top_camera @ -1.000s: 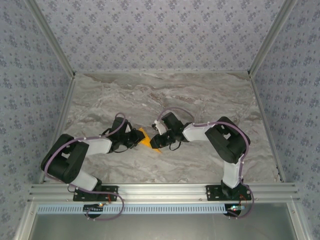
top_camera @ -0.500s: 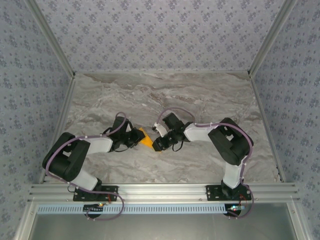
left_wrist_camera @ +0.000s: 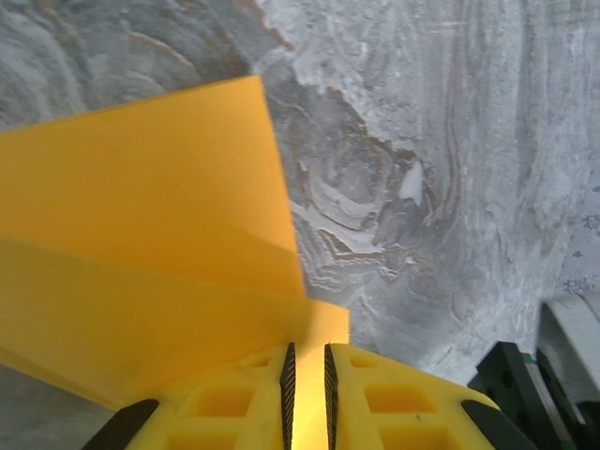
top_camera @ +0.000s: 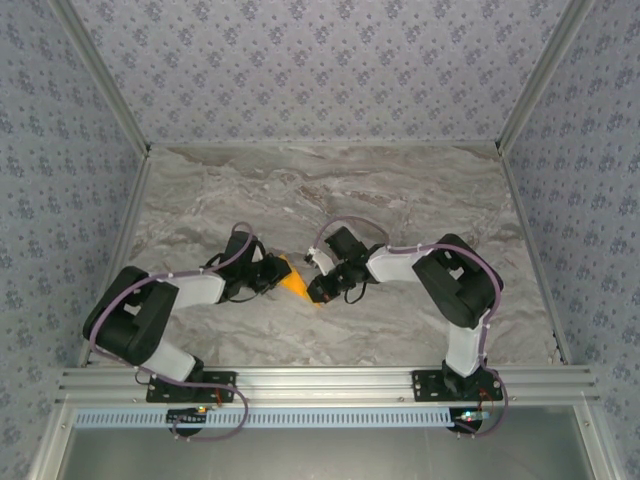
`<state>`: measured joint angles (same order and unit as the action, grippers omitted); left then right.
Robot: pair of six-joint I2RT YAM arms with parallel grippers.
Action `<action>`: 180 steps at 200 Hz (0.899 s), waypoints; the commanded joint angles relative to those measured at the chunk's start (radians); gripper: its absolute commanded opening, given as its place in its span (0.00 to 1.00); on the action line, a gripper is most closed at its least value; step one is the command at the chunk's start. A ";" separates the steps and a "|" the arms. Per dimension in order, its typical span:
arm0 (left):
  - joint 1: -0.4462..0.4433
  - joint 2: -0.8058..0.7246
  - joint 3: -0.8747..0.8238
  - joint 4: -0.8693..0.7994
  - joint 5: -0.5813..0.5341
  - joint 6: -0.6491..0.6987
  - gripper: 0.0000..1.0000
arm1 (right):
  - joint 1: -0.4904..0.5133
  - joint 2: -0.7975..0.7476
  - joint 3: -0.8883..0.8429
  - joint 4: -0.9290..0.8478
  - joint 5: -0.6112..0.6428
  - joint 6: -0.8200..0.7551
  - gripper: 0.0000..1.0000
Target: Fold a paper plane with a square sheet of paper (pick it up from the middle)
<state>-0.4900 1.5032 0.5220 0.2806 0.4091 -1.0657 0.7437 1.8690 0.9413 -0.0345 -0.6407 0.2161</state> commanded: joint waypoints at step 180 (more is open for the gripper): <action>-0.094 0.009 -0.047 0.075 -0.031 0.024 0.19 | -0.024 0.069 0.039 -0.032 -0.019 0.120 0.02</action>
<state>-0.5785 1.4822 0.4534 0.3271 0.3851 -1.0626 0.7258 1.9030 0.9668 -0.0235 -0.6781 0.3260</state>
